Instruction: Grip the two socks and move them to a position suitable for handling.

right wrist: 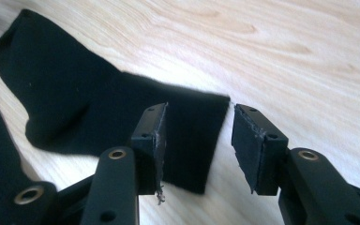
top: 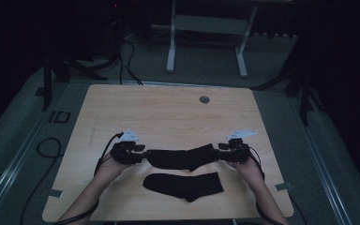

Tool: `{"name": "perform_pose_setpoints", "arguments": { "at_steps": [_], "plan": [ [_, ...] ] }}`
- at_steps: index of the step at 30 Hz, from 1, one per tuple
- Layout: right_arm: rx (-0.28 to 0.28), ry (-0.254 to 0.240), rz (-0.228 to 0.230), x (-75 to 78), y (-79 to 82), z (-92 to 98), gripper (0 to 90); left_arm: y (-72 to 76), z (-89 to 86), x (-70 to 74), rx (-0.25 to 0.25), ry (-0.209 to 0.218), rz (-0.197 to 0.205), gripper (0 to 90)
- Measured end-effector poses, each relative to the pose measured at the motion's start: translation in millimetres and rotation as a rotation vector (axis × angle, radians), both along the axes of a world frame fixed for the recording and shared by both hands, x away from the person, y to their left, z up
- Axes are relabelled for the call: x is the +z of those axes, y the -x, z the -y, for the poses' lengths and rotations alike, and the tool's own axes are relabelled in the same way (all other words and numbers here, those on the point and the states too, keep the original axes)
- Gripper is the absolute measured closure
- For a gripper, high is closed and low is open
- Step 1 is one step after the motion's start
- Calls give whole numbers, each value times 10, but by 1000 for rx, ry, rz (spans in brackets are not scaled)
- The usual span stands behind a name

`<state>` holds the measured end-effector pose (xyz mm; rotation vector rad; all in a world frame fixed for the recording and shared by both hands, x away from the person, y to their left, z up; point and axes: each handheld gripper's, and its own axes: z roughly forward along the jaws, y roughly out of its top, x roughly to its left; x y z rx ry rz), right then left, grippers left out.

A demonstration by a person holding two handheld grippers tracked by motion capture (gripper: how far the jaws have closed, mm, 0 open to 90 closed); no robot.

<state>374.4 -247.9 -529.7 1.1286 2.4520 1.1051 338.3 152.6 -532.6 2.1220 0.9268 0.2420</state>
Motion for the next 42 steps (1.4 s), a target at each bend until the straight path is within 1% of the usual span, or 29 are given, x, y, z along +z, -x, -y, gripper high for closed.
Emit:
{"name": "perform_pose_setpoints", "arguments": {
  "at_steps": [2,3,4,5,6,8,9,11,13,14,15,16,17,18,20,22,23,25,29,32,34,35,36,37,38,39,40,42],
  "plan": [
    [8,0,-1,4,-27,-49,580,-10,53,-22,-21,0,-7,581],
    [23,12,0,-11,-51,-119,634,-17,76,-38,-25,-1,-11,597],
    [23,12,0,-11,-51,-119,634,-23,100,-58,-30,-1,-15,597],
    [32,20,2,-25,-56,-155,686,-33,130,-83,-34,-2,-23,608],
    [43,39,8,-57,-59,-222,803,-39,148,-99,-38,-3,-32,677],
    [47,63,22,-86,-59,-275,874,-51,193,-139,-59,-25,-48,758],
    [47,63,22,-86,-59,-275,874,-55,214,-159,-69,-37,-54,758],
    [50,70,18,-115,-67,-299,894,-65,252,-198,-83,-61,-66,790],
    [57,78,10,-152,-66,-313,894,-80,264,-222,-76,-79,-74,791],
    [56,103,3,-201,-52,-327,887,-92,266,-239,-72,-85,-76,790],
    [56,103,3,-201,-52,-327,887,-102,261,-249,-71,-92,-76,790],
    [60,116,2,-225,-42,-327,876,-114,250,-257,-67,-86,-77,791],
    [57,118,7,-245,-29,-320,876,-127,240,-261,-59,-76,-80,791],
    [49,98,1,-253,-15,-297,870,-133,233,-261,-57,-81,-77,791],
    [49,83,-7,-258,8,-272,845,-156,224,-265,-49,-77,-77,791],
    [56,78,-5,-264,59,-258,825,-177,223,-265,-45,-79,-75,790],
    [58,83,0,-262,106,-241,802,-185,223,-261,-48,-85,-76,790],
    [60,80,2,-266,112,-231,795,-182,232,-259,-51,-92,-72,789],
    [52,48,-12,-279,100,-197,788,-178,235,-259,-49,-89,-74,789],
    [56,52,-18,-272,87,-212,768,-179,232,-260,-48,-85,-74,782],
    [64,55,-27,-263,80,-226,744,-178,232,-256,-49,-82,-74,729],
    [76,50,-34,-243,82,-239,703,-165,230,-235,-50,-84,-69,639],
    [80,50,-36,-229,92,-241,689,-150,221,-214,-49,-82,-68,603],
    [80,50,-36,-229,92,-241,689,-125,203,-182,-46,-65,-65,603],
    [83,47,-33,-204,112,-243,657,-92,176,-143,-46,-46,-62,599],
    [91,31,-18,-139,165,-231,613,-53,150,-106,-44,-26,-66,540],
    [91,31,-18,-139,165,-231,613,-5,128,-74,-44,-11,-64,540],
    [97,20,-11,-84,230,-207,580,95,92,-35,-54,-7,-52,517]
  ]
}}
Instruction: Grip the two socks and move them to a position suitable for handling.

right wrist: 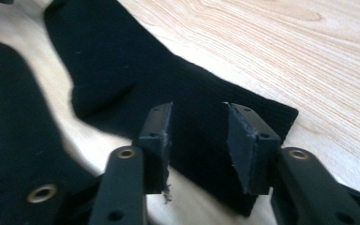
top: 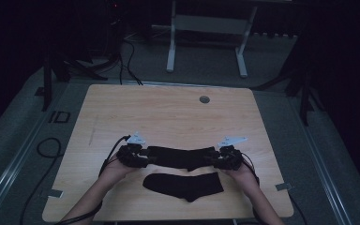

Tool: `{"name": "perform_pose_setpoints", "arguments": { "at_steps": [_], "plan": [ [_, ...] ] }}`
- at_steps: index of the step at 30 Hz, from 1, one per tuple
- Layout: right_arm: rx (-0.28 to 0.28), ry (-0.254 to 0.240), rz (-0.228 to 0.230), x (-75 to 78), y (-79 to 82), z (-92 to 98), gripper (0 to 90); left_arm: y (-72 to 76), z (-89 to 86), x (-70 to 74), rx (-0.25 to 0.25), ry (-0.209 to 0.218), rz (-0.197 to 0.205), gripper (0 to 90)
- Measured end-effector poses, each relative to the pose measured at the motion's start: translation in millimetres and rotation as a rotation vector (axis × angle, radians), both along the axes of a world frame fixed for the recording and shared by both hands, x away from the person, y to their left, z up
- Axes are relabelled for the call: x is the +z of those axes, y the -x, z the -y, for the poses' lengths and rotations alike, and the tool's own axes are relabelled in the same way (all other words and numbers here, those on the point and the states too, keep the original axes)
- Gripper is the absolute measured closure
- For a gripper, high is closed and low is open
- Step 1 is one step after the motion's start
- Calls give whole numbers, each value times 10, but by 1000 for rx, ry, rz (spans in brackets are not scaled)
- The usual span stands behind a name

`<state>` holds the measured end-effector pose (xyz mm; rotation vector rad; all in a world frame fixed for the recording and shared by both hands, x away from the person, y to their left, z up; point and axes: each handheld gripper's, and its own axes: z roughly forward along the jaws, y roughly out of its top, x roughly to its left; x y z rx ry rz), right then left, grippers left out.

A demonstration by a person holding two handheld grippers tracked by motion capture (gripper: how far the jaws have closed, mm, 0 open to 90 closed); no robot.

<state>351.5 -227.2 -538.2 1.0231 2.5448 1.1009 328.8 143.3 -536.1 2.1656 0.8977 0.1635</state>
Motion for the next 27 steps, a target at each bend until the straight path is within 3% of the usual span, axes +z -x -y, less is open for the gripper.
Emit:
{"name": "perform_pose_setpoints", "arguments": {
  "at_steps": [5,12,14,17,22,27],
  "plan": [
    [0,10,-4,39,163,88,552,222,-69,4,-3,14,-7,483],
    [-4,21,-29,-9,380,190,517,442,-83,-115,-8,24,-70,478],
    [-11,44,-29,-68,511,222,514,476,-72,-161,-6,1,-78,494],
    [-12,48,-39,-94,559,233,523,504,-54,-218,-2,-19,-91,502],
    [-27,77,-35,-143,630,235,542,525,-37,-241,3,-25,-88,562],
    [-20,103,-23,-152,660,203,625,558,-1,-242,-10,-49,-74,727]
  ]
}}
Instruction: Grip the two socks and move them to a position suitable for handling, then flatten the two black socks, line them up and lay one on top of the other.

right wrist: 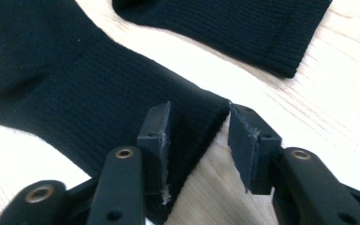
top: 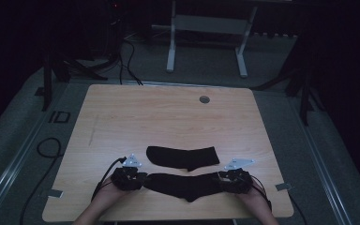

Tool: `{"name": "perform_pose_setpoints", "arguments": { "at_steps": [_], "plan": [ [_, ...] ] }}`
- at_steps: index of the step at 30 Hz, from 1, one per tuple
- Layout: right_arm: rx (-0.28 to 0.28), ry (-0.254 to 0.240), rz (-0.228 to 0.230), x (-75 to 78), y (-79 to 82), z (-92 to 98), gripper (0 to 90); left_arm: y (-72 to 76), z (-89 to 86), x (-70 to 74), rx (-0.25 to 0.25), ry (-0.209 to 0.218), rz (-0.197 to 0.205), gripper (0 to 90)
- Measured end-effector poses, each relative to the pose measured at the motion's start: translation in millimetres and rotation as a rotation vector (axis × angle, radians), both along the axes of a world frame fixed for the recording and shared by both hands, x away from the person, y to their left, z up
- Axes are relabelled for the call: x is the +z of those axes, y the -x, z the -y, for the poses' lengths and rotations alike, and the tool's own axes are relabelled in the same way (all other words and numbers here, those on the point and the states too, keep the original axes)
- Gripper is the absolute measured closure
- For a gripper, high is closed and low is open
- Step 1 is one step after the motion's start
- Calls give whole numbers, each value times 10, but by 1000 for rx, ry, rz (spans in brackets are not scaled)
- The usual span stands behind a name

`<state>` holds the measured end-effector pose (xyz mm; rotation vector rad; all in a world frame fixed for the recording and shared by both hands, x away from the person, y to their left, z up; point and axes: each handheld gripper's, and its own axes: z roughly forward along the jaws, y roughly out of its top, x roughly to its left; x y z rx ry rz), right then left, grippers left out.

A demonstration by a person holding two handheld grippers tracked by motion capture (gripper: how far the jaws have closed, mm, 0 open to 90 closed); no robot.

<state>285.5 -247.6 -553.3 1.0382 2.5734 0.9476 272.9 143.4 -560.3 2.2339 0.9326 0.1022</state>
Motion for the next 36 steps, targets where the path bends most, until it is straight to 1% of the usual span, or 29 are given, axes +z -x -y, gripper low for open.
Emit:
{"name": "perform_pose_setpoints", "arguments": {
  "at_steps": [2,3,4,6,8,10,11,12,14,15,17,20,22,23,26,27,32,33,34,36],
  "plan": [
    [4,3,4,0,15,-10,688,4,5,-7,-8,9,-9,778],
    [7,-5,2,-4,29,-16,757,6,7,-13,-8,16,-13,822],
    [7,-5,2,-4,29,-16,757,8,10,-15,-7,17,-13,822],
    [11,-14,-1,-10,33,-16,815,13,15,-18,-4,20,-9,847],
    [7,-17,-6,-3,40,-22,836,12,10,-8,-7,27,-13,859],
    [5,-22,-5,22,42,-19,843,9,-9,19,-11,37,-13,862],
    [6,-35,-5,45,40,-6,843,10,-18,41,-9,44,-11,865],
    [1,-70,4,117,32,23,844,8,-32,72,-8,56,-5,865],
    [0,-78,8,146,27,32,844,-4,-48,123,-4,63,3,865],
    [-1,-93,14,187,20,38,844,-14,-56,153,-2,63,13,865],
    [-3,-106,39,268,-3,41,844,-48,-70,217,6,67,26,866],
    [-11,-136,61,374,-79,35,844,-118,-86,325,20,69,51,866],
    [-9,-139,78,439,-142,17,844,-173,-99,399,38,68,72,870],
    [-10,-142,87,469,-177,7,844,-207,-108,431,33,73,75,870],
    [-15,-136,109,542,-298,-21,844,-315,-128,502,49,80,77,870],
    [-20,-143,110,561,-339,-30,844,-344,-131,523,59,83,79,870],
    [-25,-129,132,641,-491,-69,844,-464,-126,606,58,69,87,871],
    [-28,-130,131,651,-522,-69,844,-486,-129,622,66,71,83,871],
    [-32,-137,125,660,-546,-70,844,-506,-123,635,66,68,83,871],
    [-34,-135,124,665,-586,-78,844,-546,-120,649,63,62,82,871]
  ]
}}
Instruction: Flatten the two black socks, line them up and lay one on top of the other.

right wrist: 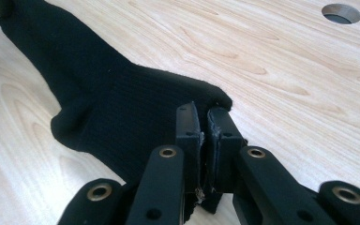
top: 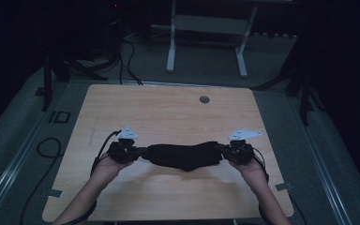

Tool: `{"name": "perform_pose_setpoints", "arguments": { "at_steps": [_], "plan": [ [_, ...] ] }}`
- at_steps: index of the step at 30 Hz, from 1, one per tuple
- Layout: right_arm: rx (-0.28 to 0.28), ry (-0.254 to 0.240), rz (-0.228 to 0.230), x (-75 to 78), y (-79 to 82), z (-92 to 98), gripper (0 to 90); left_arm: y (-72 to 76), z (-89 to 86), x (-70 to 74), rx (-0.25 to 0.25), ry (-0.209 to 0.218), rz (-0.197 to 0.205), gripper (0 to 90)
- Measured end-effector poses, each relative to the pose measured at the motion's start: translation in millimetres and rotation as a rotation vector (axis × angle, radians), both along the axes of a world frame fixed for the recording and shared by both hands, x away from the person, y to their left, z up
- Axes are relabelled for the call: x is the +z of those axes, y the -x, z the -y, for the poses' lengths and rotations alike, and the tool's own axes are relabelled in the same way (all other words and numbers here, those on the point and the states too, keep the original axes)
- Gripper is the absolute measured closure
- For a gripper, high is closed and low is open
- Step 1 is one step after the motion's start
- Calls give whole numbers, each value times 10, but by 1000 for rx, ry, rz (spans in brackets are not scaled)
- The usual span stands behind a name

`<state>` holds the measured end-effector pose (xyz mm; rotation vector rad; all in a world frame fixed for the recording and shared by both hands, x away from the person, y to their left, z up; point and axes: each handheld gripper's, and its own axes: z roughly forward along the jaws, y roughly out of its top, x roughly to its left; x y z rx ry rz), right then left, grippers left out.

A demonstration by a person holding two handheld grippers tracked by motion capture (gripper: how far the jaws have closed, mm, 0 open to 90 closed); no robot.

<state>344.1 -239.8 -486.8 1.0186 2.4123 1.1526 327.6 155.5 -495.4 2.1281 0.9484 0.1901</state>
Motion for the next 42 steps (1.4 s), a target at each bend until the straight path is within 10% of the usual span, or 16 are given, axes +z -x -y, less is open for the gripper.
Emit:
{"name": "perform_pose_setpoints", "arguments": {
  "at_steps": [21,35,42],
  "plan": [
    [-56,88,-134,-594,-332,-20,828,-390,91,-535,22,-51,-165,867],
    [-53,80,-132,-614,-336,-23,826,-499,61,-513,92,-29,-128,855],
    [-51,78,-140,-607,-343,-5,691,-510,8,-493,162,-16,-79,675]
  ]
}}
